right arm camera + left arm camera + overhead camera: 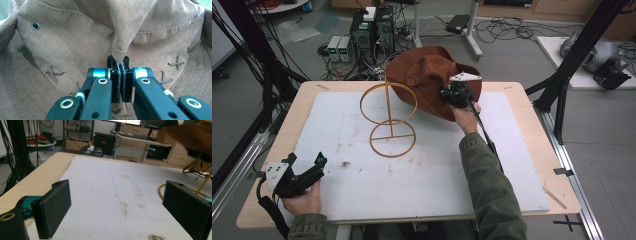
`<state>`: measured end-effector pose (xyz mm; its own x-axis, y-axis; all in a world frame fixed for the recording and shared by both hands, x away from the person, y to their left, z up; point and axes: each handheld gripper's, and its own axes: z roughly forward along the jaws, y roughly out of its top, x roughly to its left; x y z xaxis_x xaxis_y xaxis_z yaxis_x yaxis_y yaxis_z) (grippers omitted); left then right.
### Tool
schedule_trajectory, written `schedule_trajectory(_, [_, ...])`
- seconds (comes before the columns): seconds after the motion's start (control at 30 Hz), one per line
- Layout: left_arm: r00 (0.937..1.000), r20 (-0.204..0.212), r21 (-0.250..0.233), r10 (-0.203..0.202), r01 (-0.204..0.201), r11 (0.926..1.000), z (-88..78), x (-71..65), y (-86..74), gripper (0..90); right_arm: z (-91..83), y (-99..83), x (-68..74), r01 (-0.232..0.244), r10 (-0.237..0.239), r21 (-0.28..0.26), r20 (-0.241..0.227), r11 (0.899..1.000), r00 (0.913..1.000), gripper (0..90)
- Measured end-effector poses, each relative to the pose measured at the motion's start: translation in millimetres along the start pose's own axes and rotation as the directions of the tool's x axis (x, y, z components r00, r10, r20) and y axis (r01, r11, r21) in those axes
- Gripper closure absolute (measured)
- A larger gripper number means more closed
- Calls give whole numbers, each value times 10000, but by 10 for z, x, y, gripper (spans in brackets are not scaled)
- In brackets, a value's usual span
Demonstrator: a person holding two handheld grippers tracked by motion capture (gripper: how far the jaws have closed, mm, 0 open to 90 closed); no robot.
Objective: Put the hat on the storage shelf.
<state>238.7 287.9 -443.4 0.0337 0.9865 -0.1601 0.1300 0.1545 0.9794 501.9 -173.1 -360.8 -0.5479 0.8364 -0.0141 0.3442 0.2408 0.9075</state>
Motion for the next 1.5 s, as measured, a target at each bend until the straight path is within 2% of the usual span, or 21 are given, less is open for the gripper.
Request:
schedule_trajectory(0.07, [10000,7,1,-17,17,10000,0,-3,0,85,-110,61,-29,-225,230,-416,120,9989,9997,894])
schedule_trajectory(0.1, [10000,11,-1,-24,24,10000,0,-4,0,85,-233,123,-63,-384,401,-866,187,9955,9990,895])
schedule_trajectory(0.17, [10000,15,-9,-42,42,10000,-2,-5,0,85,-291,151,-83,-435,460,-1049,213,9935,9987,894])
schedule_trajectory(0.27, [9999,7,-36,-110,110,9999,-3,-5,0,85,-457,218,-142,-804,839,-1622,148,9835,9964,894])
schedule_trajectory(0.37, [9999,0,-47,-146,146,9999,-5,-1,-2,85,-589,266,-185,-891,943,-1995,165,9758,9954,894])
schedule_trajectory(0.6, [9997,-8,-24,-249,249,9997,-15,4,-4,85,-955,421,-259,-1121,1122,-2652,-147,9576,9936,894])
schedule_trajectory(0.8, [9994,2,-80,-346,346,9994,-13,-5,-4,87,-1251,573,-183,-1099,955,-2973,-626,9484,9935,893])
schedule_trajectory(0.87, [9992,0,-117,-398,398,9991,-11,-5,-3,87,-1335,636,-123,-1003,796,-3001,-807,9486,9936,893])
schedule_trajectory(0.93, [9991,-12,-113,-418,417,9991,-10,-3,-3,87,-1417,700,-48,-964,684,-3144,-990,9444,9927,893])
schedule_trajectory(0.97, [9991,-6,-107,-431,431,9990,-9,-2,-3,87,-1494,758,37,-841,464,-3389,-1179,9370,9919,893])
schedule_trajectory(1.0, [9990,5,-119,-441,441,9990,-6,-1,-5,87,-1494,758,37,-841,464,-3389,-1179,9370,9919,893])
schedule_trajectory(1.03, [9990,33,-104,-440,440,9990,-4,3,-4,87,-1560,807,138,-822,342,-3588,-1381,9298,9898,892])
schedule_trajectory(1.07, [9988,32,-110,-496,497,9987,0,2,-6,87,-1560,807,138,-822,342,-3588,-1381,9298,9898,892])
schedule_trajectory(1.13, [9984,35,-119,-556,556,9984,5,4,-8,87,-1594,845,232,-775,179,-3759,-1596,9234,9870,892])
schedule_trajectory(1.3, [9977,33,-170,-681,681,9975,1,18,-7,87,-1607,914,573,-652,-250,-4021,-2150,9133,9763,891])
schedule_trajectory(1.43, [9970,-12,-198,-778,778,9968,-3,48,-9,87,-1587,910,833,-672,-550,-4259,-2683,9023,9618,891])
schedule_trajectory(1.5, [9962,-28,-203,-868,867,9960,-3,63,-11,87,-1559,884,950,-662,-657,-4293,-2852,9007,9562,891])
